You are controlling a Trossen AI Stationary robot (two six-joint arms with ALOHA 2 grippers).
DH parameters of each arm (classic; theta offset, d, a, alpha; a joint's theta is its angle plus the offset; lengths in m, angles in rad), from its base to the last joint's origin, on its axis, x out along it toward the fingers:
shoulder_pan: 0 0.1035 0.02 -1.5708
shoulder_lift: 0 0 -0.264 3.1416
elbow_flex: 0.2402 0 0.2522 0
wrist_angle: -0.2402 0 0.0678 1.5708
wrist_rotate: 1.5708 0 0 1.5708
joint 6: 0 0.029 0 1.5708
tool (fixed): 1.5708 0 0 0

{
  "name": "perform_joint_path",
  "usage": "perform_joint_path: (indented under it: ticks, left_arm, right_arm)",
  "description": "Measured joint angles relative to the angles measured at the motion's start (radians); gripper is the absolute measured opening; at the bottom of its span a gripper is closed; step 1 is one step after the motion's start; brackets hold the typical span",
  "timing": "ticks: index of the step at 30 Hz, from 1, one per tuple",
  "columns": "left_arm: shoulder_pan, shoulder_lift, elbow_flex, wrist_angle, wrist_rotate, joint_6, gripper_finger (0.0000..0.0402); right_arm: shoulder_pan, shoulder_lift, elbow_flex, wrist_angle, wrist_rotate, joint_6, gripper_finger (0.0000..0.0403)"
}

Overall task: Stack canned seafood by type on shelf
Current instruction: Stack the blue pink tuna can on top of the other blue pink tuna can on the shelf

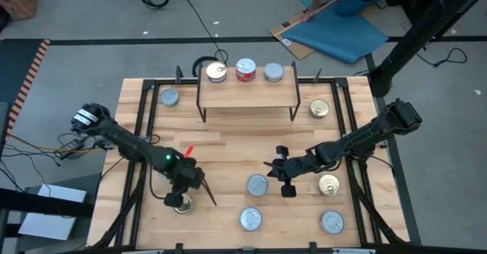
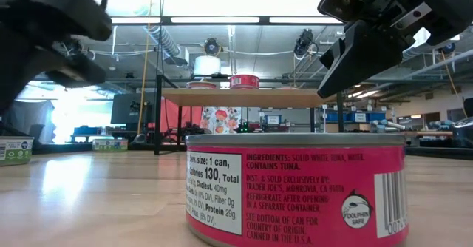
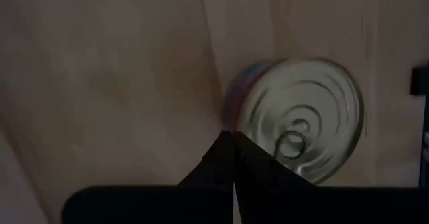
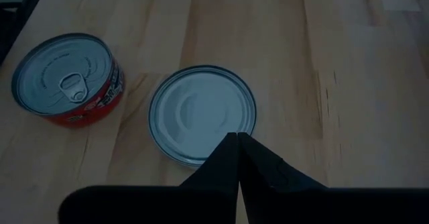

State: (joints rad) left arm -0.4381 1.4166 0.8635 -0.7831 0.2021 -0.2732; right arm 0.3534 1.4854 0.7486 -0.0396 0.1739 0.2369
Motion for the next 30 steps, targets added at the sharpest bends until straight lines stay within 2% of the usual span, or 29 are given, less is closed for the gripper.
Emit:
perform_joint_path:
  ticks: [6, 12, 20, 24, 30]
  left_arm:
    - [0.011, -0.044, 0.001, 0.048, 0.007, 0.031, 0.0]
    - [-0.077, -0.049, 0.001, 0.068, 0.048, -0.014, 0.0]
    - [-0.105, -0.049, -0.1, 0.214, 0.008, -0.103, 0.0]
    - [-0.085, -0.049, -0.143, 0.294, -0.032, -0.102, 0.0]
    - [-0.033, -0.051, -0.148, 0.325, -0.116, -0.047, 0.0]
  right_arm:
    - [0.0, 0.0, 0.0, 0.0, 0.002, 0.0, 0.0019]
    - [0.0, 0.0, 0.0, 0.0, 0.017, -0.001, 0.0019]
    - [0.0, 0.0, 0.0, 0.007, 0.018, 0.004, 0.0019]
    - [0.0, 0.0, 0.0, 0.008, 0.019, 0.017, 0.0019]
    - [0.0, 0.0, 0.0, 0.008, 0.019, 0.023, 0.0019]
